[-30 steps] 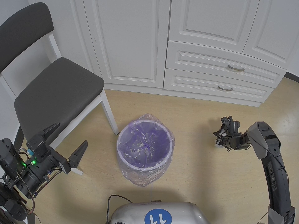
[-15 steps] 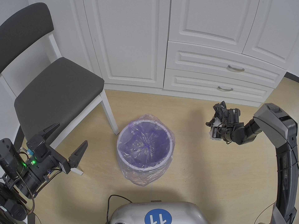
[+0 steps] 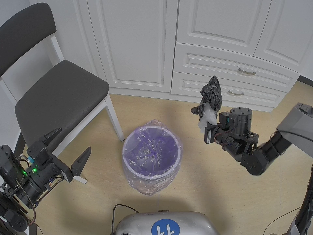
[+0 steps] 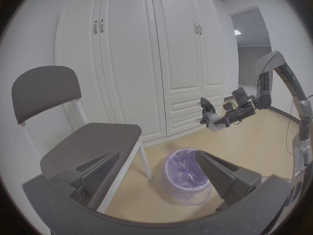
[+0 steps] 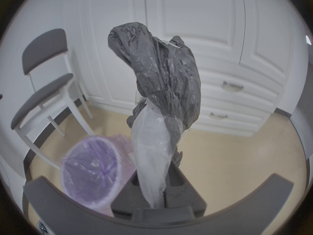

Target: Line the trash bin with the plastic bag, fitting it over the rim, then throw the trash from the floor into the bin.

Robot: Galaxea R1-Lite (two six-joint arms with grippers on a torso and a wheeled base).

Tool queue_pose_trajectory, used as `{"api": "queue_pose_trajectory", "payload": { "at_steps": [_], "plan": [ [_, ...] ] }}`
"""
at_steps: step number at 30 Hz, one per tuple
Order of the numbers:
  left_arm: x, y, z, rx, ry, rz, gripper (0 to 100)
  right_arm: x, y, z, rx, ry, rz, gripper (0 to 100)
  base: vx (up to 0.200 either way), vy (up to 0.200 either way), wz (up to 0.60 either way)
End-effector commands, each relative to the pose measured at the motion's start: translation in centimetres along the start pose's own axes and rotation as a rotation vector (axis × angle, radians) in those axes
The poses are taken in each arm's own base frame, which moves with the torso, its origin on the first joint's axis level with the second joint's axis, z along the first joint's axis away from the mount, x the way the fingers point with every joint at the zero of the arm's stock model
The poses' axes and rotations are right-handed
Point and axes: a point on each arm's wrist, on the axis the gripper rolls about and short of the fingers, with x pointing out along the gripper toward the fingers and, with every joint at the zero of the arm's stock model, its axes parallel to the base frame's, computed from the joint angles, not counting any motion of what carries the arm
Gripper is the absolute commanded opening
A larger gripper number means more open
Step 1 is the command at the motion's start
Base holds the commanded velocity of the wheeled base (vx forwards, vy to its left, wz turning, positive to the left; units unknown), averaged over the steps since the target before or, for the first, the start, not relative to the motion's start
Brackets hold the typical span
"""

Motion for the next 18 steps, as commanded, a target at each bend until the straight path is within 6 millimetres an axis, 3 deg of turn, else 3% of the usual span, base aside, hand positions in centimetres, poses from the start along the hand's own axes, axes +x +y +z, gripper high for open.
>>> {"api": "queue_pose_trajectory", "payload": {
  "at_steps": [1,6,11,13,18],
  "plan": [
    [-0.4,-0.1,-0.2,0.02,0.01,-0.003,100,-6.2,4.6,0.5,-0.077,-0.108,0.086,0,0.0,0.0,0.0],
    [-0.5,0.0,-0.1,0.021,0.005,0.005,100,-8.7,7.1,-0.9,-0.14,-0.206,0.176,0,0.0,0.0,0.0],
    [-0.6,0.1,0.0,0.021,-0.001,0.008,100,-9.1,8.8,-2.5,-0.184,-0.252,0.208,0,0.0,0.0,0.0],
    [-0.8,0.1,0.3,0.022,-0.015,0.012,100,-8.9,9.7,-4.1,-0.234,-0.217,0.23,0,0.0,0.0,0.0],
    [-0.8,0.2,0.3,0.022,-0.02,0.017,100,-9.2,10.8,-4.8,-0.234,-0.207,0.27,0,0.0,0.0,0.0]
  ]
}}
